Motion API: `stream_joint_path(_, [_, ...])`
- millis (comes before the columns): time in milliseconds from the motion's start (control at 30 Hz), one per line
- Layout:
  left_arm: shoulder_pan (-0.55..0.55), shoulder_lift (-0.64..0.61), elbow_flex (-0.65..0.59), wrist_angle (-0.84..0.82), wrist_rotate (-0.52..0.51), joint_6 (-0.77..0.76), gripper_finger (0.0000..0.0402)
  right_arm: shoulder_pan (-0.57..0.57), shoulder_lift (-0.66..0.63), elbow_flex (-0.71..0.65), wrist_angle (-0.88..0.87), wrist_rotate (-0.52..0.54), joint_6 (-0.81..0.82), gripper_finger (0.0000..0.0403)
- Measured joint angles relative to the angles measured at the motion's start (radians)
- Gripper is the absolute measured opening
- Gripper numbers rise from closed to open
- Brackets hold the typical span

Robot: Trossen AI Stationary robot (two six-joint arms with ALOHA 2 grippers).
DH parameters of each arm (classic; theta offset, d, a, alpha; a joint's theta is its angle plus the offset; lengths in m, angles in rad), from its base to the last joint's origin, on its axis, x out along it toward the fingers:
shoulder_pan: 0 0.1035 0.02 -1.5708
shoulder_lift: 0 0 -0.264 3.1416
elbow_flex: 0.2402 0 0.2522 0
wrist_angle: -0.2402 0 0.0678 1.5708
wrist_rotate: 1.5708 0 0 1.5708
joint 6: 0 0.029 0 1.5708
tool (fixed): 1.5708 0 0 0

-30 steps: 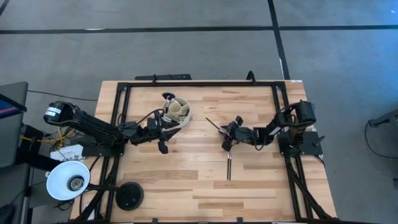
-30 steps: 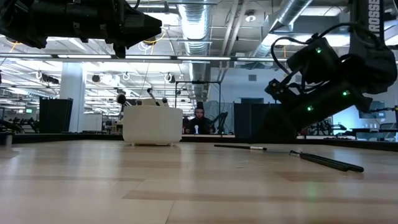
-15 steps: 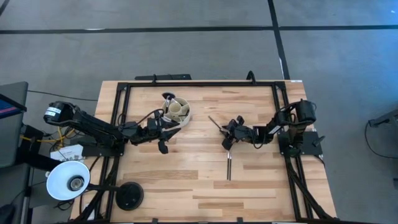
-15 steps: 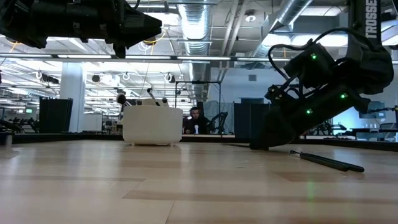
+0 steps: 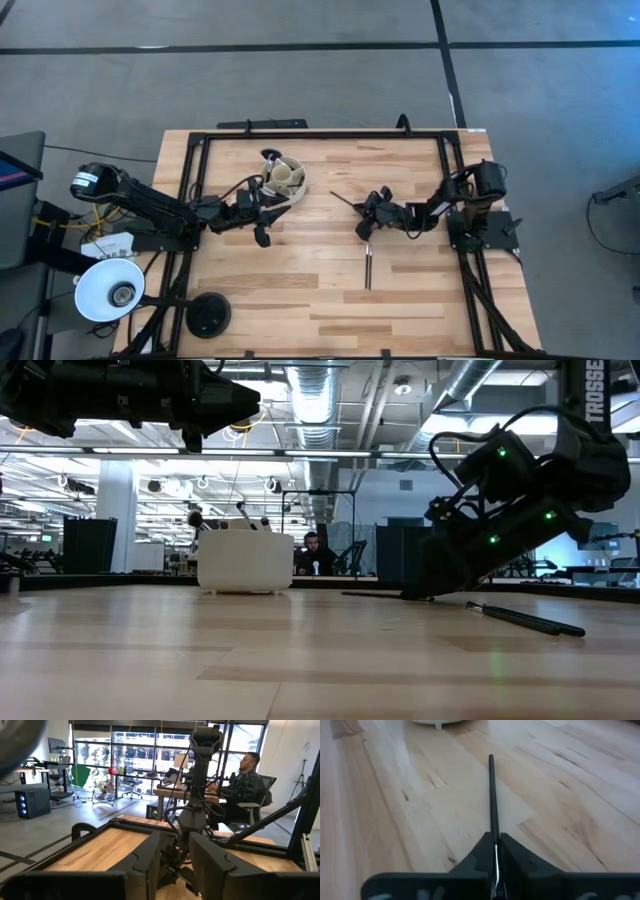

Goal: Sort items
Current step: Put the black eyeshadow brush in the white organizer

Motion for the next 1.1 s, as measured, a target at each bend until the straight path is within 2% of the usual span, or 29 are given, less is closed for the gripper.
stream_joint_path(67, [0.000, 0.000, 0.000, 0.000, 0.006, 0.000, 0.0102, 0.000, 0.018, 0.000, 0.035, -0.007, 0.001, 0.0012])
stream_joint_path(267, [0.010, 0.000, 0.000, -0.006, 0.261, 0.027, 0.0102, 0.018, -0.013, 0.007, 0.092, -0.108, -0.031, 0.0006])
stream_joint_path(367, [0.008, 0.018, 0.000, -0.012, 0.305, 0.027, 0.0102, 0.031, -0.029, 0.043, 0.078, -0.184, -0.044, 0.0009])
stream_joint_path(567, [0.008, 0.175, 0.041, -0.015, 0.307, 0.027, 0.0108, 0.049, 0.010, 0.176, -0.095, -0.220, -0.053, 0.0005])
stream_joint_path(767, [0.010, 0.384, 0.148, -0.018, 0.304, 0.027, 0.0153, 0.086, 0.010, 0.281, -0.197, -0.273, -0.109, 0.0003])
stream_joint_path(900, [0.010, 0.437, 0.188, -0.020, 0.258, 0.027, 0.0174, 0.125, 0.008, 0.323, -0.197, -0.285, -0.139, 0.0004])
stream_joint_path(1100, [0.010, 0.444, 0.185, -0.087, 0.227, 0.019, 0.0168, 0.162, 0.005, 0.351, -0.205, -0.298, -0.171, 0.0003])
